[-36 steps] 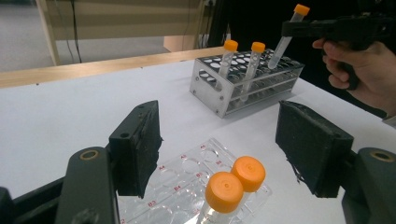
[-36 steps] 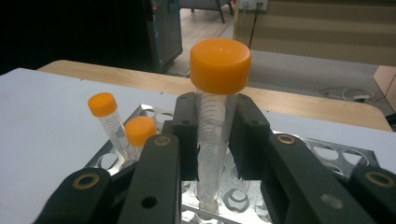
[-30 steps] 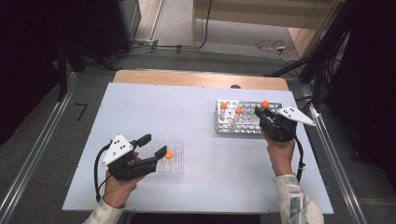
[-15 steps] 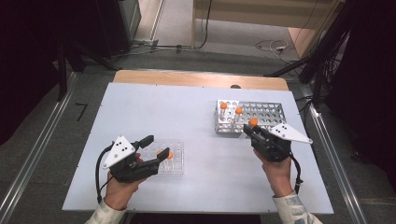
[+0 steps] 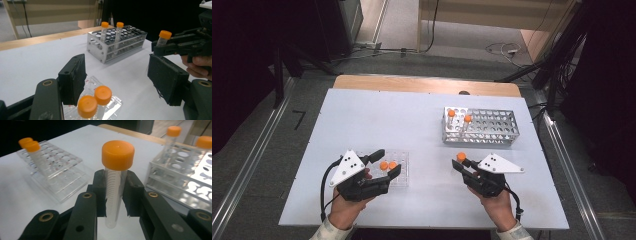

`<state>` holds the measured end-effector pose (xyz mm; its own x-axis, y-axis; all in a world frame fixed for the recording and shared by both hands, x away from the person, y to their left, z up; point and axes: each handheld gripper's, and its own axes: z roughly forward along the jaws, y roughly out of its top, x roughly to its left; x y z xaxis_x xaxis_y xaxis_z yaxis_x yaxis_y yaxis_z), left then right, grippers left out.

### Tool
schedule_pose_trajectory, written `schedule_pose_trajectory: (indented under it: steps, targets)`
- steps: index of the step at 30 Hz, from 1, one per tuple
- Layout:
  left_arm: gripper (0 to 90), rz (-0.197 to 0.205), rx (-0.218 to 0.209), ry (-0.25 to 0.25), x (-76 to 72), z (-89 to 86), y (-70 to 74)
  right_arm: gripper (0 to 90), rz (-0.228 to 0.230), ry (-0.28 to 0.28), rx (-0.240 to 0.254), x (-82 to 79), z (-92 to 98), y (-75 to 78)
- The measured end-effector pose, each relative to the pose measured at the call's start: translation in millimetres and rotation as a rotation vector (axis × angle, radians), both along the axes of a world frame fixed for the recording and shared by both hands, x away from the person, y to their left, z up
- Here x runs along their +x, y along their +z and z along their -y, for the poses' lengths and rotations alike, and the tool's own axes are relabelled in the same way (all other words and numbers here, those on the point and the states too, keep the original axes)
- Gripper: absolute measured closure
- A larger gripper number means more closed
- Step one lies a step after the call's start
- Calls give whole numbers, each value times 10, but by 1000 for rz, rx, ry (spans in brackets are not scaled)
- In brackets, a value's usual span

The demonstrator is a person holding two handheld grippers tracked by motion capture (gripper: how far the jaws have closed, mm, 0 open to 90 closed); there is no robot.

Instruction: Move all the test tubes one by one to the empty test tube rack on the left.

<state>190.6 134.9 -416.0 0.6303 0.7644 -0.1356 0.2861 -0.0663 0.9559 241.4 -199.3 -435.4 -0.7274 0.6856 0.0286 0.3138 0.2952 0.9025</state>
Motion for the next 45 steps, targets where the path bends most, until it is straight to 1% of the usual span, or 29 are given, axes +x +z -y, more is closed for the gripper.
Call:
schedule_pose_trajectory:
  steps: [4,5,10,14,17,23,28,31,33,36,40,45]
  targets:
    - [309,0,6,-25,-23,90,-13,718,-8,48,-5,-61,-112,-28]
    - [310,0,7,-32,-28,119,-18,718,-16,62,-6,-78,-142,-39]
    - [311,7,20,-75,-55,276,-50,718,-25,126,-23,-149,-311,-100]
    - [312,8,25,-106,-56,407,-82,718,-36,167,-32,-204,-428,-132]
    - [324,6,29,-116,-48,483,-106,718,-37,189,-38,-232,-488,-148]
    - [373,-2,36,-136,-21,581,-150,718,-62,213,-33,-246,-562,-187]
    - [425,-7,46,-147,-6,640,-187,718,-58,237,-29,-270,-619,-184]
    - [457,-8,49,-154,-5,664,-205,718,-64,246,-26,-284,-647,-184]
    - [493,-4,54,-156,-8,677,-215,718,-60,252,-26,-289,-662,-184]
    - [555,1,57,-159,-14,687,-228,718,-65,255,-20,-294,-675,-185]
    - [573,-3,64,-164,-16,706,-248,718,-66,255,-17,-293,-677,-185]
    - [620,4,68,-168,-26,721,-259,718,-68,256,-16,-295,-678,-185]
